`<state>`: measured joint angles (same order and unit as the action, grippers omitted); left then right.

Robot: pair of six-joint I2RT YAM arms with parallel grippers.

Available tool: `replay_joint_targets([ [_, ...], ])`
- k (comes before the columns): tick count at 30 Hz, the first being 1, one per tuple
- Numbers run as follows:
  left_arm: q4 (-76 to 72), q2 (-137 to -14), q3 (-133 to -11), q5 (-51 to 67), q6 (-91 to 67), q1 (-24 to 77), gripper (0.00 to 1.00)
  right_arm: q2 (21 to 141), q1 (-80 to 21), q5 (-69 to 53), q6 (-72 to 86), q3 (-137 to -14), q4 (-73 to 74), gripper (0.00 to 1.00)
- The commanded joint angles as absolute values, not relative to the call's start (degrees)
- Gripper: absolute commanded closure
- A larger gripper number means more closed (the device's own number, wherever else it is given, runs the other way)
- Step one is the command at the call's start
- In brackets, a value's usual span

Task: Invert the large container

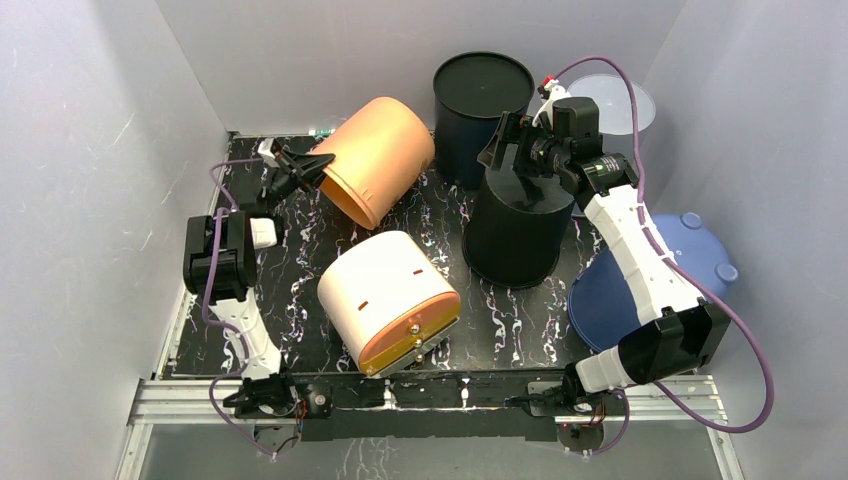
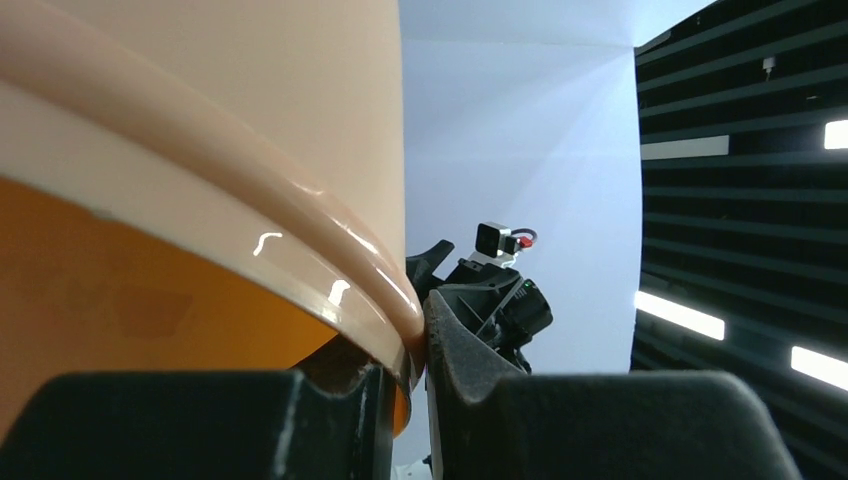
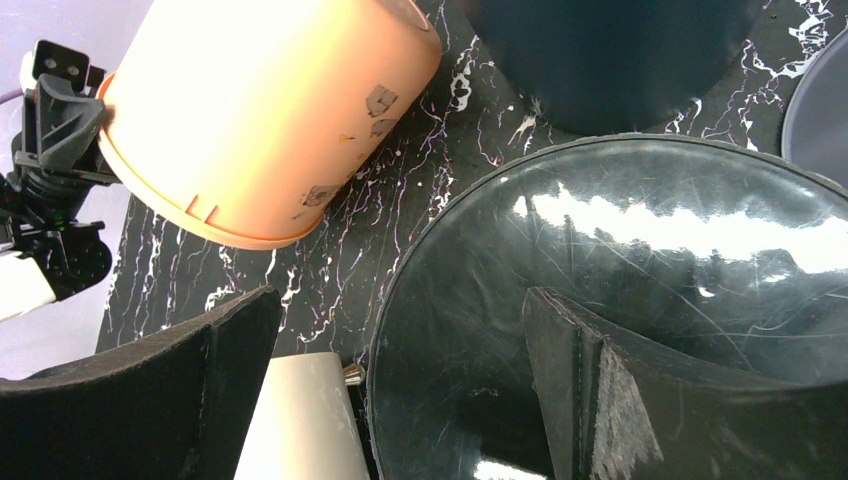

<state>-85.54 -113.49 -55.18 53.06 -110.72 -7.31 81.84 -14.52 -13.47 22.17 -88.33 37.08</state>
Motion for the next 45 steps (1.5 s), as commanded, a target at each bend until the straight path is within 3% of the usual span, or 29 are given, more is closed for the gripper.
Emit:
replay_joint_targets([
  [1,-102.0,-111.9,-50.1,57.4,-113.2,-10.5,1.00,81.2,-14.5,-14.3,21.5,-89.1,37.7,0.08],
  [17,-98.5,-112.8,-30.9,64.1,-100.8,-15.0,1.00,84.6,-17.2,-16.9,23.6,-93.0,37.0,0.02],
  [23,-78.8,-105.1,-27.3,63.6,-86.3,-15.3,1.00,84.7,-17.3,-16.7,23.7,-92.6,36.9,0.02],
  [29,-41.5,-94.1,-31.6,59.5,-62.8,-15.2,1.00,84.7,-17.3,-16.7,23.9,-92.3,36.7,0.02],
  [31,-37.0,-92.6,-32.5,58.6,-59.6,-15.2,1.00,84.8,-17.4,-17.0,24.0,-92.2,36.6,0.02],
  [45,-43.1,-96.8,-28.3,58.2,-59.8,-17.2,1.00,84.1,-17.5,-16.8,24.2,-90.6,35.9,0.02],
])
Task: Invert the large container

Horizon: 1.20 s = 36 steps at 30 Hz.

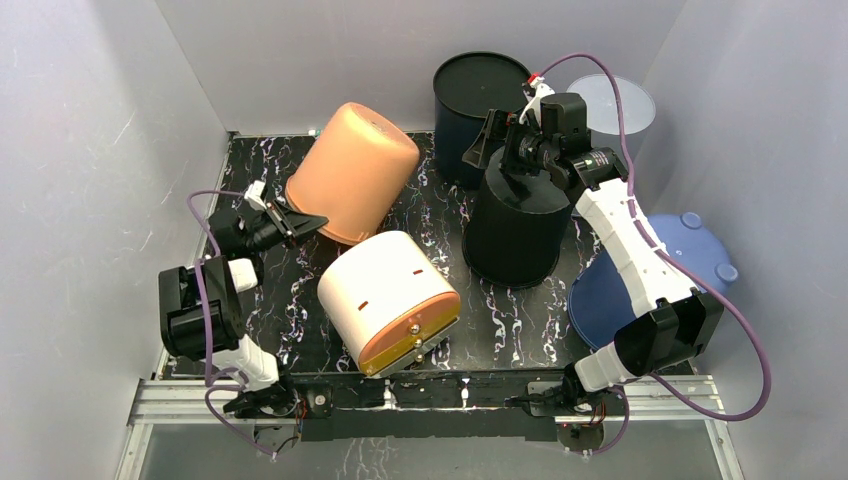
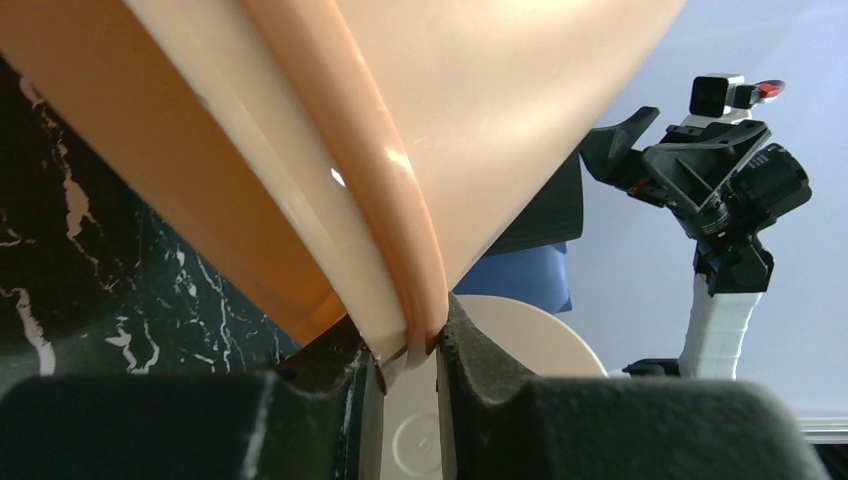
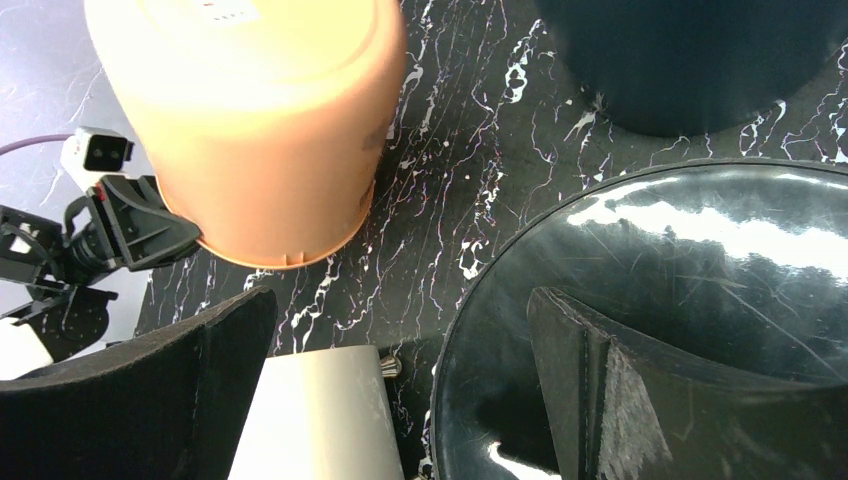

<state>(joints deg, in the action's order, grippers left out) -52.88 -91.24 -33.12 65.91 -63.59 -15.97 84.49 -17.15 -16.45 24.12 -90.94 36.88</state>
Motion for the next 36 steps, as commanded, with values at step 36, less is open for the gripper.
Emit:
replay_joint_targets([
  [36,-39.8,-109.1,-42.2,47.7,-59.7,-22.4,0.90,83.0,-17.6,-14.9,23.2,-89.4,37.3,0.02],
])
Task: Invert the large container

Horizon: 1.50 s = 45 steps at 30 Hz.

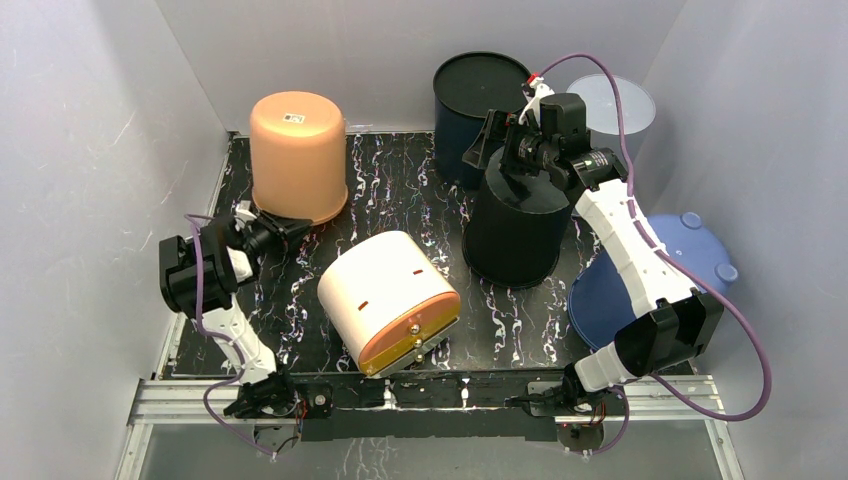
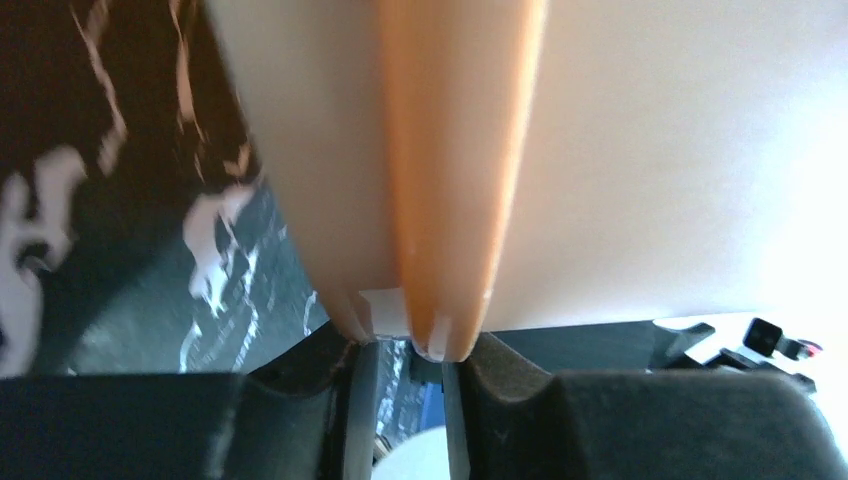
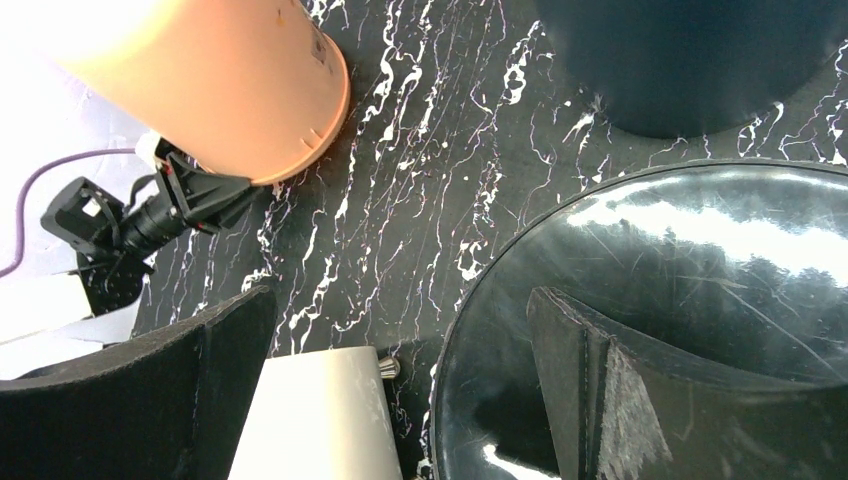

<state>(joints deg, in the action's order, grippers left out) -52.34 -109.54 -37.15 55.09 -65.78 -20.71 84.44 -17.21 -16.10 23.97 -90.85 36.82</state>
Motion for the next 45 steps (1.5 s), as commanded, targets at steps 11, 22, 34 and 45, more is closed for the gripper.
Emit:
replay_joint_targets([
  [11,-3.8,-94.4,-50.1,35.0,-37.5,-22.9,0.02,83.6,-17.6,-13.3,22.8,-89.3,37.1,0.02],
  [22,18.8,-71.9,-48.7,36.3,-24.9,-19.2,0.02,83.0,-17.6,-12.4,22.4,-87.3,36.0,0.02],
  [34,28.8,-71.5,-82.8,24.0,-22.6,-2.5,0.02,82.8,-17.6,-7.6,18.6,-107.9,42.6,0.02],
  [45,20.7,-75.4,-96.2,24.5,-22.0,-1.1,0.02,62.1,-17.6,1.3,21.7,-86.1,10.5,0.02],
])
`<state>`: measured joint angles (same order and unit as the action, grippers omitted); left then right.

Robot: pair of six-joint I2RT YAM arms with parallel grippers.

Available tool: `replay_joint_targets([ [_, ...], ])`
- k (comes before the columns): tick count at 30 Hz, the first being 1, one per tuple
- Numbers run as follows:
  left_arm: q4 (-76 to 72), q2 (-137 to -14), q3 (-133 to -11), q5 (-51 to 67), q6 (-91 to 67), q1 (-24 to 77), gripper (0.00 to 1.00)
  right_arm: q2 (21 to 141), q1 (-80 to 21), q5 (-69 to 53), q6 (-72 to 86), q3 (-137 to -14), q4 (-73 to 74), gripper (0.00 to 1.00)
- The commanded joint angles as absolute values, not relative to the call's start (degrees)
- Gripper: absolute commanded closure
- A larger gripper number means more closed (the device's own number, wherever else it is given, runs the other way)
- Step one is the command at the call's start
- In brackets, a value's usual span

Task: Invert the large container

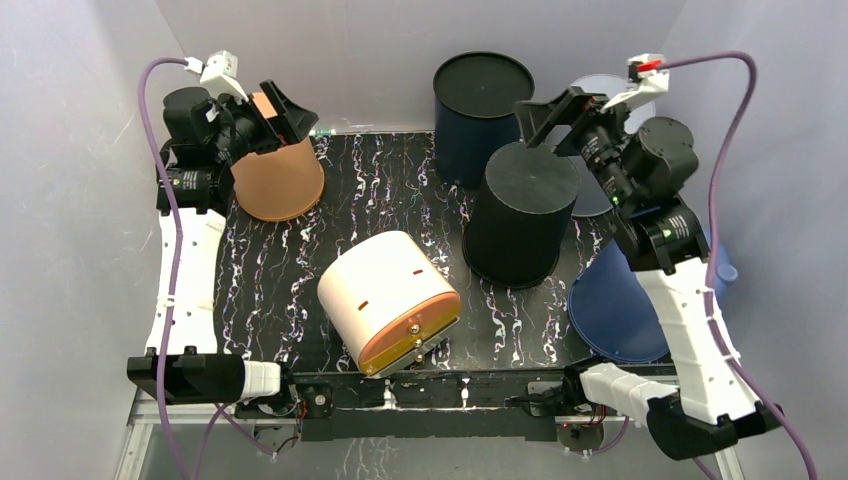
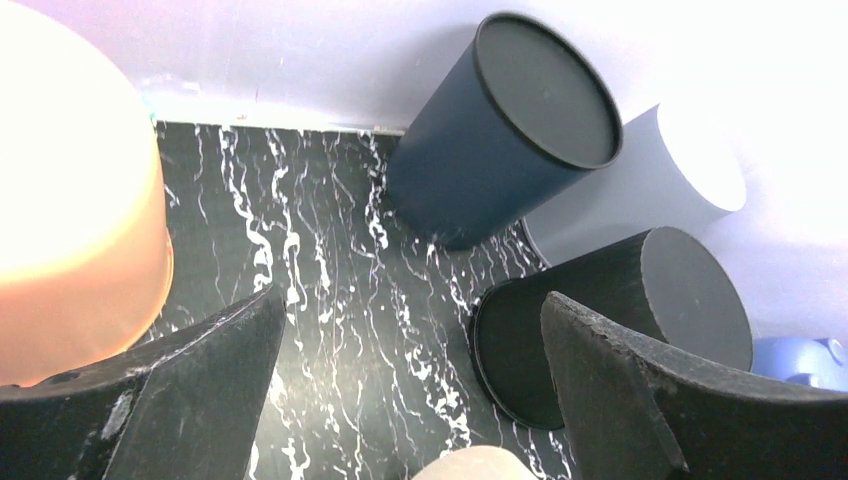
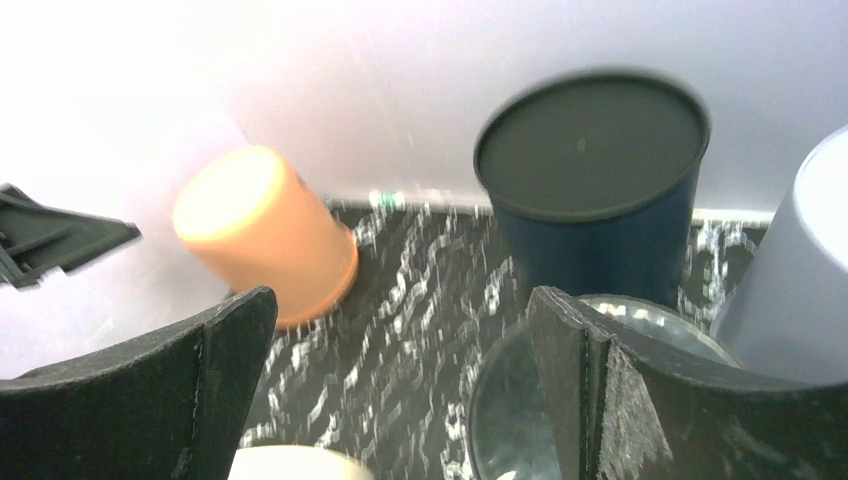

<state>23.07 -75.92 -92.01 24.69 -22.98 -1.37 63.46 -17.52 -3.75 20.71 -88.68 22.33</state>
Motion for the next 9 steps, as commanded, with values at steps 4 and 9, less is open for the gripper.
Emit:
replay_joint_targets([
  [4,19.8,-75.5,-96.1,25.1,-22.1,-1.1,0.02,61.6,-17.6,4.3,22.3,-85.1,9.9,0.02],
  [9,19.8,-76.1,-95.2,24.5,-23.0,-1.1,0.02,60.0,-17.6,8.5,22.8,-83.1,7.9,0.02],
])
